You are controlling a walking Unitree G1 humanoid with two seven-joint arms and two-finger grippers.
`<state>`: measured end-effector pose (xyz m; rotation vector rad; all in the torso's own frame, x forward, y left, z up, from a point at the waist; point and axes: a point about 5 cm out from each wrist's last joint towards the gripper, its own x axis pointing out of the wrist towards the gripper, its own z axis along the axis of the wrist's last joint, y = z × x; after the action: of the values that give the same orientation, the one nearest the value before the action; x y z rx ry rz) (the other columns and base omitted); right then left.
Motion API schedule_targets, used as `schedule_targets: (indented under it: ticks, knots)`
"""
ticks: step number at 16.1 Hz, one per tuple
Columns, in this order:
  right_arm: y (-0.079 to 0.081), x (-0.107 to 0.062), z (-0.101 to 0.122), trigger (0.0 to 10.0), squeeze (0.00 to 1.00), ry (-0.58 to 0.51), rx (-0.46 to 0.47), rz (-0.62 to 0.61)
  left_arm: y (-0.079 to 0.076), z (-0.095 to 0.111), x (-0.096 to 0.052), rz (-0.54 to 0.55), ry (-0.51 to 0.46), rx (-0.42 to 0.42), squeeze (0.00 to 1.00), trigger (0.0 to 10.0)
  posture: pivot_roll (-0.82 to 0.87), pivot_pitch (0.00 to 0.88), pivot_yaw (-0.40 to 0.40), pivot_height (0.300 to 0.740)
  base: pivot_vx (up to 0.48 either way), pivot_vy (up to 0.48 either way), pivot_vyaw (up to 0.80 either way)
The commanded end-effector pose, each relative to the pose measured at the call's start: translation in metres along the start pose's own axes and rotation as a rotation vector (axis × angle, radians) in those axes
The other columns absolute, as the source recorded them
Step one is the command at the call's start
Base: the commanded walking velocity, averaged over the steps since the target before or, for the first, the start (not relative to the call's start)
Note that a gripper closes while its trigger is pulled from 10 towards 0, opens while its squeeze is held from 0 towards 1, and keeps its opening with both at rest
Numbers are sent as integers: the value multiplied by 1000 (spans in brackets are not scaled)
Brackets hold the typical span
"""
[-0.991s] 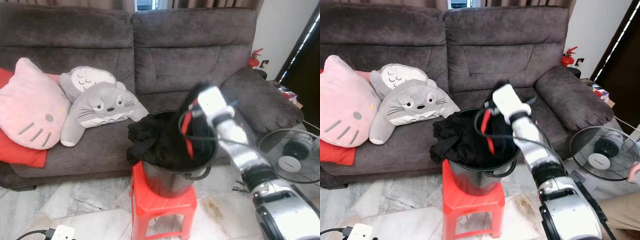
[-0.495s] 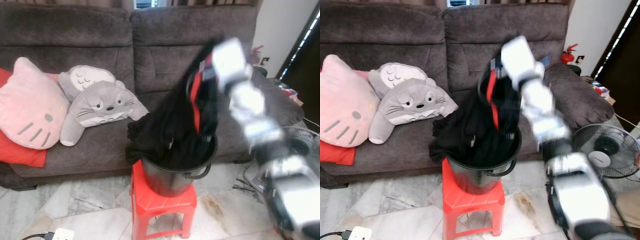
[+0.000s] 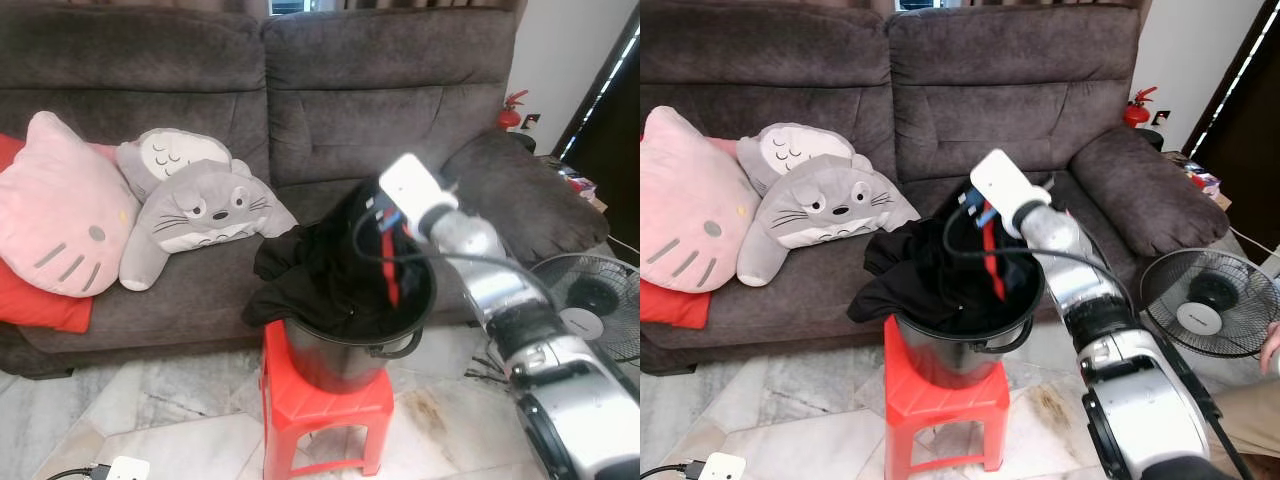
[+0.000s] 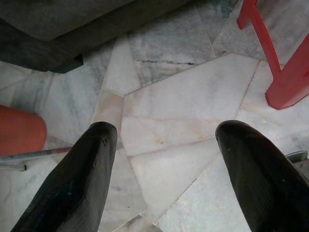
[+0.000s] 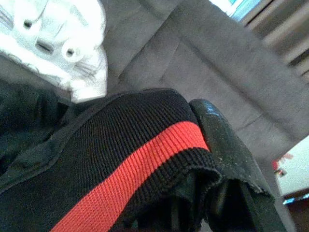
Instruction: Hang hanger
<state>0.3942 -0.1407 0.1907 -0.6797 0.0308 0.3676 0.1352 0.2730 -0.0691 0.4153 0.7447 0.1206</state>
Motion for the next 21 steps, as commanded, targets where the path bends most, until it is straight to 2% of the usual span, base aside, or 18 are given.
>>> schedule_targets:
  ticks: [1, 4, 5, 6, 8, 9, 11, 12, 14, 18, 19, 21]
  knots:
    - [8, -2, -5, 10000, 0, 25, 10, 59, -2, -4, -1, -5, 27, -15, 0, 10000, 1, 0, -63, 740, 0, 0, 0]
    - [40, -23, -29, 10000, 0, 123, -109, 337, -7, -1, 0, -32, 20, -4, 0, 10000, -7, 0, -59, 740, 0, 0, 0]
    - [43, -25, -31, 10000, 0, 127, -118, 355, -8, -1, 0, -33, 17, -4, 0, 10000, -6, 0, -61, 740, 0, 0, 0]
    - [50, -35, -37, 10000, 0, 146, -134, 403, -10, 1, 1, -37, 13, -4, 0, 10000, -8, 0, -61, 740, 0, 0, 0]
    - [56, -43, -36, 10000, 0, 137, -135, 442, -12, 2, 2, -42, 14, -4, 0, 10000, -10, 0, -61, 740, 0, 0, 0]
    - [59, -45, -30, 10000, 0, 113, -116, 457, -13, 2, 2, -46, 15, -4, 0, 10000, -10, 0, -61, 740, 0, 0, 0]
    - [68, -55, -3, 10000, 0, 5, -43, 535, -16, 5, 3, -52, 14, -3, 0, 10000, -13, 0, -62, 740, 0, 0, 0]
    - [80, -66, 17, 10000, 0, -88, -19, 639, -17, 8, 5, -55, 11, -3, 0, 10000, -13, 0, -64, 740, 0, 0, 0]
    - [85, -74, 22, 10000, 0, -115, -63, 703, -21, 11, 6, -61, 7, -3, 0, 10000, -16, 0, -67, 740, 0, 0, 0]
    - [82, -74, 10, 10000, 0, -21, -108, 658, -29, 12, 6, -74, 8, -4, 0, 10000, -13, 0, -74, 740, 0, 0, 0]
    - [76, -72, 0, 10000, 0, 47, -139, 594, -30, 11, 6, -76, 10, -5, 0, 10000, -13, 0, -74, 740, 0, 0, 0]
    - [62, -67, -15, 10000, 0, 143, -121, 457, -28, 10, 5, -77, 11, -4, 0, 10000, -16, 0, -72, 740, 0, 0, 0]
